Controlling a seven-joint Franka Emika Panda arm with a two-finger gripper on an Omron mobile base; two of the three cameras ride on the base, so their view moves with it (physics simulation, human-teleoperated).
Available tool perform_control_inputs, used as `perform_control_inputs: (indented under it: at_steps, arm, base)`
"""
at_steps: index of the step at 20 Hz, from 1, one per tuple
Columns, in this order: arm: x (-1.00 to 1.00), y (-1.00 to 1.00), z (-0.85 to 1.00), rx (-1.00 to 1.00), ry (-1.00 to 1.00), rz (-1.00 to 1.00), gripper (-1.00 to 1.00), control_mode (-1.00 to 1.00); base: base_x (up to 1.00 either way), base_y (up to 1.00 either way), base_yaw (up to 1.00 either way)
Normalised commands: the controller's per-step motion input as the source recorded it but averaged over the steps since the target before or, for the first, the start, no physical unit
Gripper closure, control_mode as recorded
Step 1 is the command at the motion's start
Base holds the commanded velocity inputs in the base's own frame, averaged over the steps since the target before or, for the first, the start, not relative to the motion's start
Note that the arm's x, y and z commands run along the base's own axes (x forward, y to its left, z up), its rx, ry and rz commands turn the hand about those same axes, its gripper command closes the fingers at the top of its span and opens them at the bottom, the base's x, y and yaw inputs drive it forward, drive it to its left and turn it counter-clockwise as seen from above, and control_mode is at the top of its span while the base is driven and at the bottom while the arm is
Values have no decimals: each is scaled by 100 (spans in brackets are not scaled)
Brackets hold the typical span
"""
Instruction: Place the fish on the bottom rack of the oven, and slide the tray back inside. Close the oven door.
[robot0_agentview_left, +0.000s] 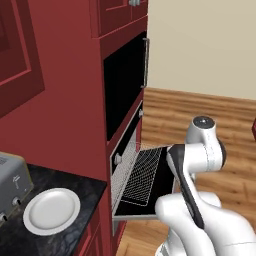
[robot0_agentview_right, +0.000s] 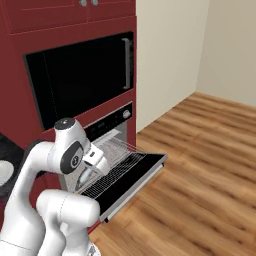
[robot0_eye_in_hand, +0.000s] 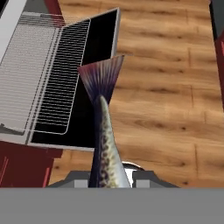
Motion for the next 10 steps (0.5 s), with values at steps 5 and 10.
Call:
perform_control_inputs:
  at_steps: [5, 10]
  arm:
    - [57, 0, -24, 17, -3, 13, 100, -100]
    - [65, 0, -26, 23, -1, 6, 100, -100]
  base:
    - [0, 0, 0]
    - [0, 0, 0]
